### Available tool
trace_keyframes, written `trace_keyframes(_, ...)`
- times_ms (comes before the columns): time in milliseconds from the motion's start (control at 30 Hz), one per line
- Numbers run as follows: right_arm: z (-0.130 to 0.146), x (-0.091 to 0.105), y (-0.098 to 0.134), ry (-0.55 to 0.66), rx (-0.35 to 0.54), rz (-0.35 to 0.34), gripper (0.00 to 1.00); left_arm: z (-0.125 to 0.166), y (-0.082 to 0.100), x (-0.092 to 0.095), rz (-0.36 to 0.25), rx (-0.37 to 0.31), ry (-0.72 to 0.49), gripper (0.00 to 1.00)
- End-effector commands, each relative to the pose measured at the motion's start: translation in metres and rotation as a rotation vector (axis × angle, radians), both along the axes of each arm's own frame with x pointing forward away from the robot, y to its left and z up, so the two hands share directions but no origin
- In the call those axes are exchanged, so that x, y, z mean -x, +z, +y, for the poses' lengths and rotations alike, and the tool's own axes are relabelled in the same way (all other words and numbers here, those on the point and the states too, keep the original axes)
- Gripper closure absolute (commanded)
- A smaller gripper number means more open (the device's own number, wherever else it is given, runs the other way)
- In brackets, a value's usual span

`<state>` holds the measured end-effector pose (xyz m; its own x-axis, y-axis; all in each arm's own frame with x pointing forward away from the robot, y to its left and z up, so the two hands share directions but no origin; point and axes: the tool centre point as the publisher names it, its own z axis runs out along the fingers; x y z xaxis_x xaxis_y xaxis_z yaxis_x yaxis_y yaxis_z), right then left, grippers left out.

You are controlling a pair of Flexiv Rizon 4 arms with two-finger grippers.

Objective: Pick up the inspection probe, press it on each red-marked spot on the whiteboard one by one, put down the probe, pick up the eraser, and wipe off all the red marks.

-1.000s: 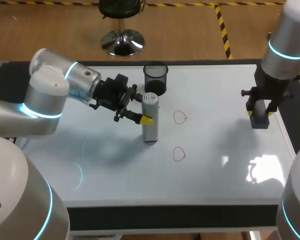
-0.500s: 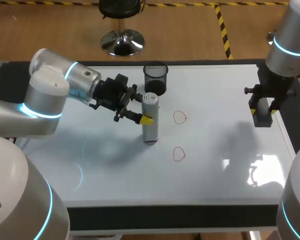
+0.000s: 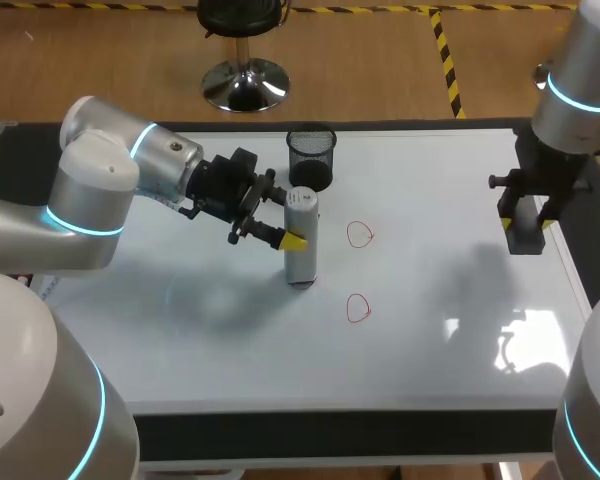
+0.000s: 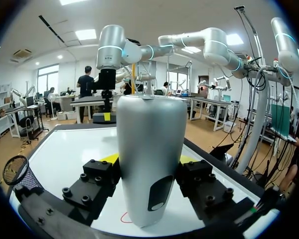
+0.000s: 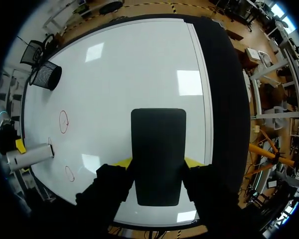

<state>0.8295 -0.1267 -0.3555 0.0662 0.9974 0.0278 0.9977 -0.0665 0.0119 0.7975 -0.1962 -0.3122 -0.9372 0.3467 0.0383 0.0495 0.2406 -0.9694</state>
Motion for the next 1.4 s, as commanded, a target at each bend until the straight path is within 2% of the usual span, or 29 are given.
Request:
trace_keyframes(33, -0.001, 0.001, 0.001, 0.001, 0.000, 0.000, 1.00, 0.000, 0.010, 0.006, -0.008, 0.001, 0.004, 1.00)
trace_keyframes(367, -0.001, 0.001, 0.001, 0.001, 0.000, 0.000, 1.00, -0.002, 0.038, 0.006, -0.049, 0.022, -0.014, 1.00)
trace_keyframes(967, -0.001, 0.001, 0.001, 0.001, 0.000, 0.000, 1.00, 0.006, 0.047, 0.004, -0.064, 0.040, -0.042, 1.00)
trace_keyframes(1233, -0.001, 0.001, 0.001, 0.001, 0.000, 0.000, 1.00, 0.026, 0.054, -0.003, -0.074, 0.045, -0.032, 1.00)
trace_keyframes(1400, -0.001, 0.001, 0.001, 0.001, 0.000, 0.000, 1.00, 0.041, 0.051, -0.005, -0.073, 0.050, -0.009, 1.00)
